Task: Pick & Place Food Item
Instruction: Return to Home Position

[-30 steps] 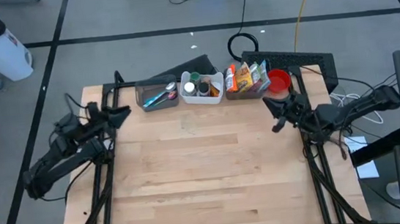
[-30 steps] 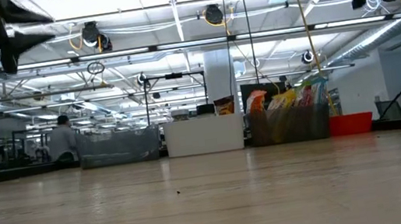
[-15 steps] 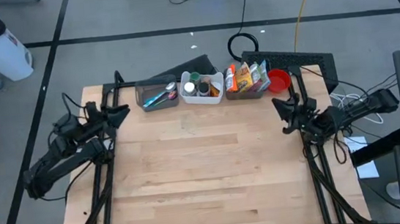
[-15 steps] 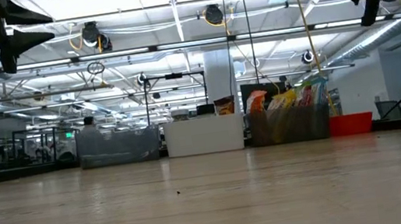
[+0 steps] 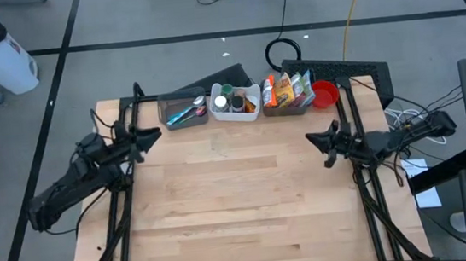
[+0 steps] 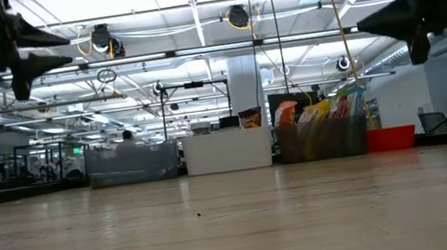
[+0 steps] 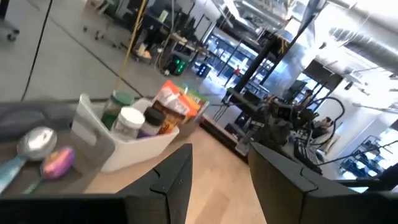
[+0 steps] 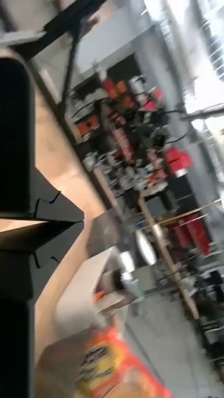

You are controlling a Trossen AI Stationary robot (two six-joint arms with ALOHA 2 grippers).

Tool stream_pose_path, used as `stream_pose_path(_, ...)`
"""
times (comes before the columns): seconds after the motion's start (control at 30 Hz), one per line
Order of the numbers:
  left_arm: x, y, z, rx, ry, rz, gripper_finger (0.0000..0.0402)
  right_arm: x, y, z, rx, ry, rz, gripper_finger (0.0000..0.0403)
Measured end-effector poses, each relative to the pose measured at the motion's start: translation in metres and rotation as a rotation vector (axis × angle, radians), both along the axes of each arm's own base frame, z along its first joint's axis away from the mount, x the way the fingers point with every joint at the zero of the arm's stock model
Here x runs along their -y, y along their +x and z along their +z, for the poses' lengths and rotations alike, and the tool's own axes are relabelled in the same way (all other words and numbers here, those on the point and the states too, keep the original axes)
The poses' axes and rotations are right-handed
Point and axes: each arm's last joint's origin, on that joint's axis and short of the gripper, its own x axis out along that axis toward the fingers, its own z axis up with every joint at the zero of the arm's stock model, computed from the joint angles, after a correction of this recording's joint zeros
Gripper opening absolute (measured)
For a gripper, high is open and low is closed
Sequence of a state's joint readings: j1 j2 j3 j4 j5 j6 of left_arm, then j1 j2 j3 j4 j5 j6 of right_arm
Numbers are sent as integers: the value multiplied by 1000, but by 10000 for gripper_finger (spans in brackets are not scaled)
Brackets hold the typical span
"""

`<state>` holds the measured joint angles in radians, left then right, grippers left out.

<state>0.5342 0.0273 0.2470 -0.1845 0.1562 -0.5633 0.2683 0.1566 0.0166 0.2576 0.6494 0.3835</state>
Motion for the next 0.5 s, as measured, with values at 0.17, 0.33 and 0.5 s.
stream_pose_path(0.17, -6, 11, -27, 75, -69, -36, 163, 1, -3, -8, -64, 18, 2, 0)
stream_pose_path(0.33, -8, 16, -40, 161, -76, -55, 163, 2, -4, -10, -92, -8, -5, 0)
stream_pose_path(0.5, -9, 17, -52, 77, -124, -43, 163, 5, -3, -11, -115, -52, -30, 0)
